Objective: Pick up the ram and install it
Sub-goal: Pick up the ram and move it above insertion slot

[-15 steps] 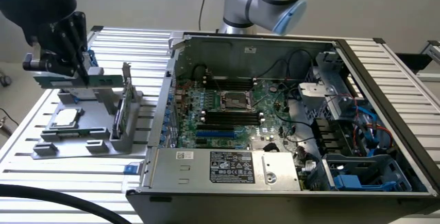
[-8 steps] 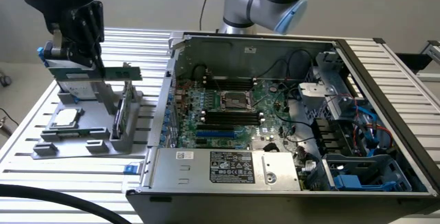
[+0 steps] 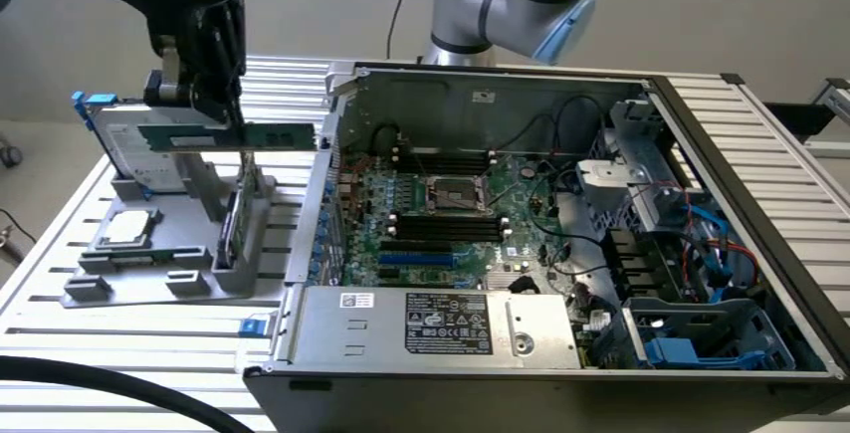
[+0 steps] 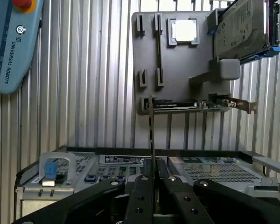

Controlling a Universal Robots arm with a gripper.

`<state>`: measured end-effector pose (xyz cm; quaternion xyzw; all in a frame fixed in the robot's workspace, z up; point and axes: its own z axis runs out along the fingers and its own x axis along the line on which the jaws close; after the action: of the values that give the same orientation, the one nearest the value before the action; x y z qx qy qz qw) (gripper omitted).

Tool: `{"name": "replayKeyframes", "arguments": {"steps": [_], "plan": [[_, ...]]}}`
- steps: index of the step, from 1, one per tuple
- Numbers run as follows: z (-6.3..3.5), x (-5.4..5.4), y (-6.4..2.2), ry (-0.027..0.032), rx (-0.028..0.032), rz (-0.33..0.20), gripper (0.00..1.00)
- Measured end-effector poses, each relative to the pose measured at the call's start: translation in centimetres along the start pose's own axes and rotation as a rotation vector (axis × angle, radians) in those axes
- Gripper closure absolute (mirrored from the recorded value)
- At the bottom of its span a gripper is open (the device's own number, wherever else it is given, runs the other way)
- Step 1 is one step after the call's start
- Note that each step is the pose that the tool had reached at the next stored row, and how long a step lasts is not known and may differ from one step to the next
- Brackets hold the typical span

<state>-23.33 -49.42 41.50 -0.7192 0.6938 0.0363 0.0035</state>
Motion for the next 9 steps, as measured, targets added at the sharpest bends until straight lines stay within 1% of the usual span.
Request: {"name": "replayKeyframes", "arguments": {"steps": [9], "plan": [[-0.2,0.1,-4.08,0.0,0.0008,0.0,0.86]]}}
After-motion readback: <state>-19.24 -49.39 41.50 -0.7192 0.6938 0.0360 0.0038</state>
